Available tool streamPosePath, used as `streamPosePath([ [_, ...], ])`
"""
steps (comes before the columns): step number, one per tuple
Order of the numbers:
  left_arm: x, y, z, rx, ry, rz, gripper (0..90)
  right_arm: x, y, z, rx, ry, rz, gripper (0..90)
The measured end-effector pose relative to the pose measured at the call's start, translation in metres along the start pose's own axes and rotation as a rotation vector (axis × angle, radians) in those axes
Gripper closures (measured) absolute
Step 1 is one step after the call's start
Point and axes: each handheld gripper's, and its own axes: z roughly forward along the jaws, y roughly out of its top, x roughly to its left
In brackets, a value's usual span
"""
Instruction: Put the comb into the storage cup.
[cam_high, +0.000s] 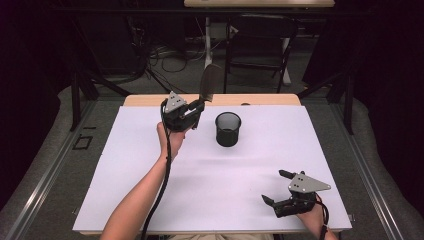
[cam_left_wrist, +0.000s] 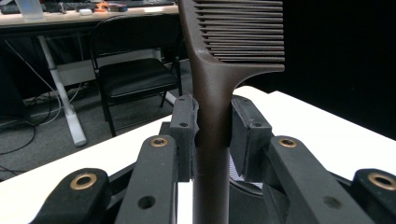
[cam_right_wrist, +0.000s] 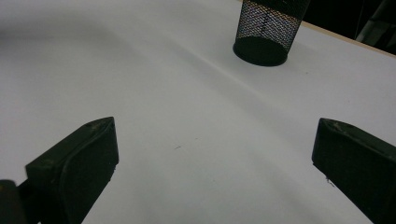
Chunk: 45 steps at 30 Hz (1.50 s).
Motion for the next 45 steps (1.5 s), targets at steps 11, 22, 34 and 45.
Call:
streamPosePath([
  [11,-0.002,0.006,0.01,-0.019,-0.012,0.0,72.5,0.0,0.0,0.0,-0.002,0.003,-0.004,0.1],
  [22,-0.004,0.008,0.017,-0.044,-0.01,-0.01,72.5,0.0,0.0,0.0,-0.005,0.001,-0.005,0.1],
  [34,-0.004,0.011,0.026,-0.062,-0.016,-0.021,72.5,0.0,0.0,0.0,-0.002,0.001,-0.001,0.1],
  [45,-0.009,0.01,0.037,-0.083,-0.022,-0.027,72.5,0.0,0.0,0.0,-0.006,0.002,-0.007,0.1],
])
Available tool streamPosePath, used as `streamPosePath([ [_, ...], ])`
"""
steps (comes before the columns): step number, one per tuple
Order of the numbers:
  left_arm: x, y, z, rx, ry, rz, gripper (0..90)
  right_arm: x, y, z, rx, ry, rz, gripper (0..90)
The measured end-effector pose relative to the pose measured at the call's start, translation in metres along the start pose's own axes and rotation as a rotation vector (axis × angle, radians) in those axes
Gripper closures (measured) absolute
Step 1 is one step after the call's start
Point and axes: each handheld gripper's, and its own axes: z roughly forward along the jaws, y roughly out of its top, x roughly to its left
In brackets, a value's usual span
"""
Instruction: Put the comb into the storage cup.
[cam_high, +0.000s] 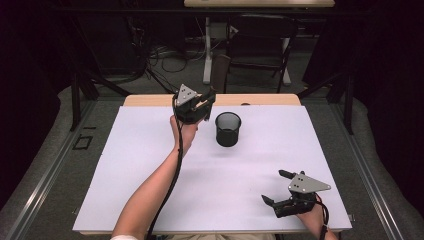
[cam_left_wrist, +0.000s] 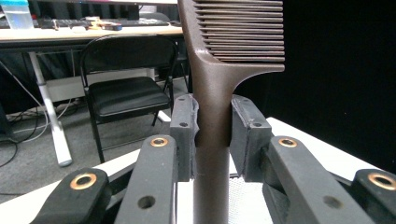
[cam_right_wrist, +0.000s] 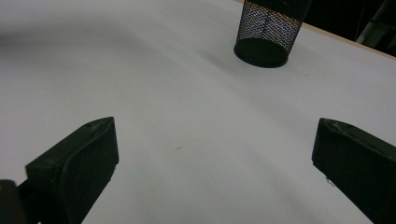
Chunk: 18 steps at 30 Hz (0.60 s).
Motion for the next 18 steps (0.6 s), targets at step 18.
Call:
streamPosePath([
  [18,-0.008,0.0,0.013,-0.024,-0.013,-0.002,72.5,0.0,0.0,0.0,-0.004,0.001,0.002,0.1],
])
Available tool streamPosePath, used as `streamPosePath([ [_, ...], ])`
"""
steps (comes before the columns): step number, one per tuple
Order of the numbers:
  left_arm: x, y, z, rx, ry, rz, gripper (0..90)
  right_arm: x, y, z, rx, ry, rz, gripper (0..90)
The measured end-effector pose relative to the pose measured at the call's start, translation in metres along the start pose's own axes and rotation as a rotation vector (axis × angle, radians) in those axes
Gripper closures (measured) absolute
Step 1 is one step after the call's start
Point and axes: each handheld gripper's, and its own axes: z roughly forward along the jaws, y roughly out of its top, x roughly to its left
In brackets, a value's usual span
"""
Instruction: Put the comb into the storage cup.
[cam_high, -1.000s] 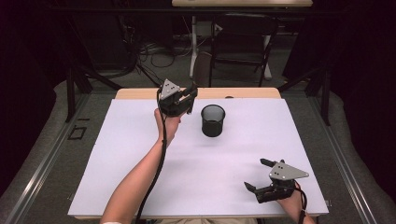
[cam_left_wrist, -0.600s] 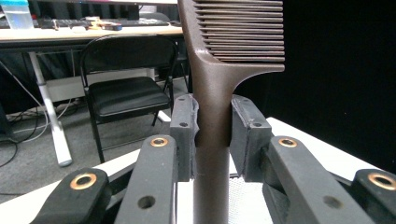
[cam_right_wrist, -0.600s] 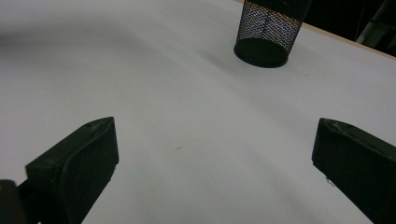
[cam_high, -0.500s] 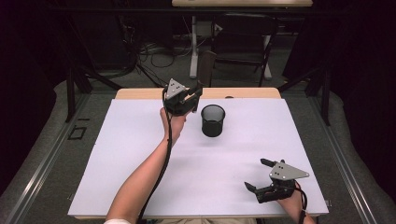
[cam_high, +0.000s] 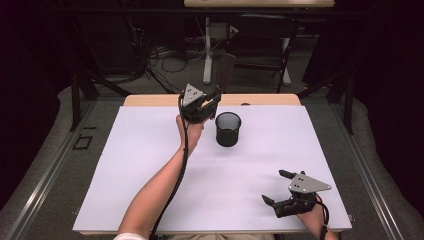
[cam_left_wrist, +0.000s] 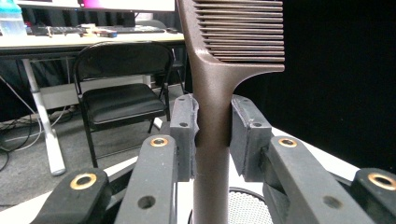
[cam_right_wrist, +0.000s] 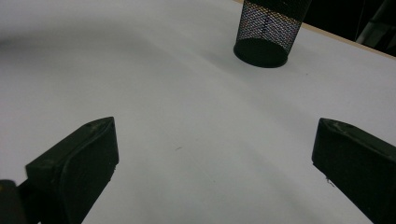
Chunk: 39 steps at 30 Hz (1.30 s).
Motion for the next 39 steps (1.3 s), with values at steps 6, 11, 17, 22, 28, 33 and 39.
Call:
streamPosePath([
  [6,-0.003,0.0,0.004,-0.009,-0.013,-0.004,72.4,0.0,0.0,-0.001,-0.001,-0.001,0.0,0.1],
  [11,-0.005,-0.001,0.008,-0.006,-0.021,-0.009,72.5,0.0,0.0,-0.001,-0.001,0.0,0.001,0.1],
  [17,-0.008,-0.003,0.013,-0.002,-0.028,-0.01,72.5,0.0,0.0,-0.001,0.0,-0.001,0.001,0.1],
  [22,-0.01,-0.004,0.016,-0.003,-0.036,-0.011,72.5,0.0,0.0,-0.001,0.001,0.0,0.002,0.1],
  [28,-0.011,-0.007,0.02,-0.003,-0.039,-0.019,72.5,0.0,0.0,-0.001,0.004,-0.001,0.003,0.1],
  [33,-0.013,-0.009,0.023,0.008,-0.049,-0.018,72.4,0.0,0.0,-0.001,0.002,0.0,0.004,0.1],
  [39,-0.014,-0.01,0.026,0.007,-0.05,-0.018,72.5,0.0,0.0,-0.001,0.003,0.0,0.005,0.1],
])
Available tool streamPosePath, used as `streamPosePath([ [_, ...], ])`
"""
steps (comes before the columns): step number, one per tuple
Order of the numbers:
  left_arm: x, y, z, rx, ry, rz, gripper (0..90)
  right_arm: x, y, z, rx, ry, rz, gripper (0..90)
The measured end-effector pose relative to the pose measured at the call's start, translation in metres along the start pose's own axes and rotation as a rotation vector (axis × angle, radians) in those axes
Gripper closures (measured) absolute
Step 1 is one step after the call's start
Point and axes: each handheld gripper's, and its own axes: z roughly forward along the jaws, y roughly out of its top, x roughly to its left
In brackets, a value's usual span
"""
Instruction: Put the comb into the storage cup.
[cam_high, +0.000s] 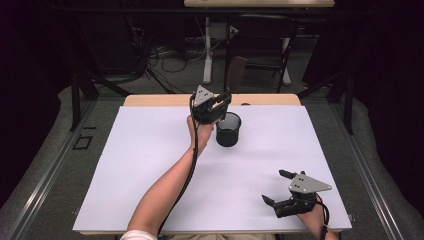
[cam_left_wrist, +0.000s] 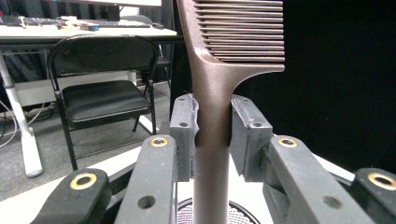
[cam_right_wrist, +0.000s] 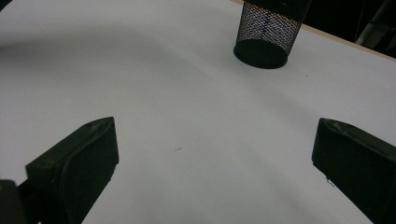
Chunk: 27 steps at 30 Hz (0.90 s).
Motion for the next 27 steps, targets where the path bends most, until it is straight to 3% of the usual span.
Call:
streamPosePath([
  [27,-0.0003,-0.0081,0.0102,0.016,-0.013,-0.005,72.4,-0.0002,-0.0001,0.0,-0.001,-0.001,0.0,0.1],
])
